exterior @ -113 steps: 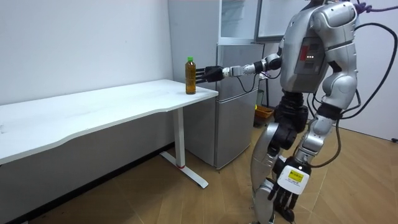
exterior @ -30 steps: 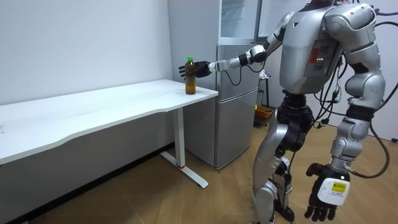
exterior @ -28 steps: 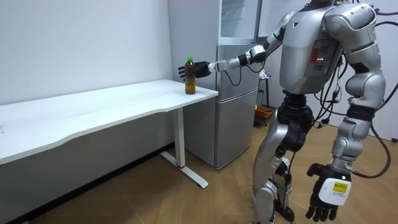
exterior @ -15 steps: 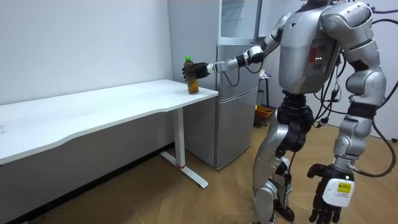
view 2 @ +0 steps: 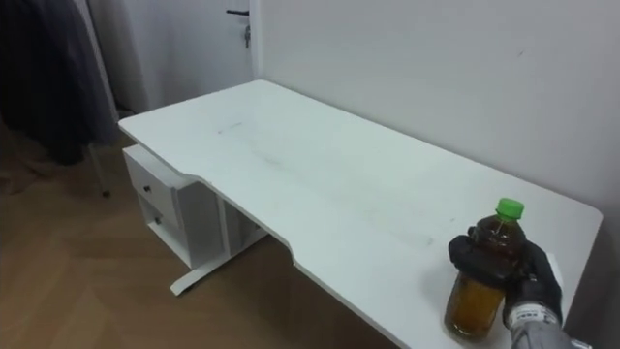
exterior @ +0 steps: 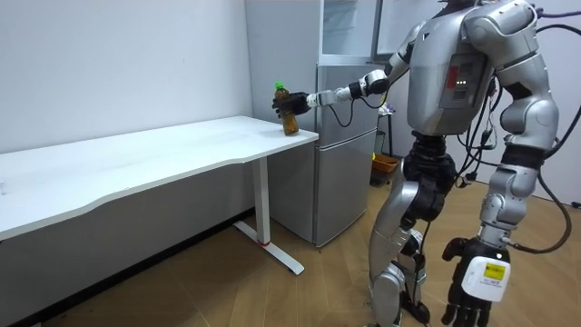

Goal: Put the bottle in the upper fridge

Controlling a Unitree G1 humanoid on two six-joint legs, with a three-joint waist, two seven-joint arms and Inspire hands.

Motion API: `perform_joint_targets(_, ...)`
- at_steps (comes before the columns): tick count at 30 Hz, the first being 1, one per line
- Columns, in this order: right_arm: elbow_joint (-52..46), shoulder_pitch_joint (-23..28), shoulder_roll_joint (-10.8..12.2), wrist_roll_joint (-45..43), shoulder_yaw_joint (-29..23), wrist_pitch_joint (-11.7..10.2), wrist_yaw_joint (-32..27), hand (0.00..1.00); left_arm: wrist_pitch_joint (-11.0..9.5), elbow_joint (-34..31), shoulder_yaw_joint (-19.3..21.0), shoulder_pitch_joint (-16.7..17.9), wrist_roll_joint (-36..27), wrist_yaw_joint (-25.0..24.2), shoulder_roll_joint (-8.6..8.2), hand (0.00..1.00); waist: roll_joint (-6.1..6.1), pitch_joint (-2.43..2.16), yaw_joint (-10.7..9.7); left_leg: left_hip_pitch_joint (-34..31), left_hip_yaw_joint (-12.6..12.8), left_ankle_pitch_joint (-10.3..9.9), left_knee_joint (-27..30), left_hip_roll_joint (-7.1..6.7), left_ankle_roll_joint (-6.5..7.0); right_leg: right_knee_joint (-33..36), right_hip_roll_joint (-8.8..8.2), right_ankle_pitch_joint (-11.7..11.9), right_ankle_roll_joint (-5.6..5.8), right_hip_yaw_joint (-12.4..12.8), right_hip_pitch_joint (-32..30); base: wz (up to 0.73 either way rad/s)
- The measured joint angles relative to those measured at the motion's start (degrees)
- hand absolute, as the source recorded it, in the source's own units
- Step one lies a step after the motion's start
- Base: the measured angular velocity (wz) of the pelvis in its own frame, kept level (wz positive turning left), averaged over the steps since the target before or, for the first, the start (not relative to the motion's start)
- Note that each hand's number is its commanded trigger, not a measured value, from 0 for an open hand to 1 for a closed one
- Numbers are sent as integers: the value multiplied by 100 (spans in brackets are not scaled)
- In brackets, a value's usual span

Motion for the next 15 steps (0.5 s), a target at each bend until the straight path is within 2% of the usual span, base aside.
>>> perform_joint_targets(3, -162, 96, 0, 16, -10, 53, 2, 100, 0, 2, 4, 81, 2, 1, -5, 0, -4, -6, -104, 126, 60, 8, -72, 13, -5, -7, -6, -2, 4, 75, 45, -12)
perform_joint_targets(6, -777, 465, -1, 8, -149, 53, 40, 100, -1, 3, 255, 122, 20, 4, -102, 0, -22, -39, -267, 222, 72, 16, -137, 11, -12, -10, -12, -4, 7, 113, 82, -7)
perform_joint_targets(10, -1641, 803, -1, 14, -245, 55, 74, 100, -47, -2, 301, 152, 4, 10, -175, 0, -13, -79, -424, 317, 173, 41, -235, 18, -5, -9, -42, -6, 10, 179, 90, -12)
perform_joint_targets(15, -2352, 898, -2, 19, -250, 56, 247, 100, -90, 4, 301, 172, 5, 61, -185, 0, -12, -98, -619, 618, 345, 53, -393, 21, 16, -27, -77, -9, 25, 365, 245, -16)
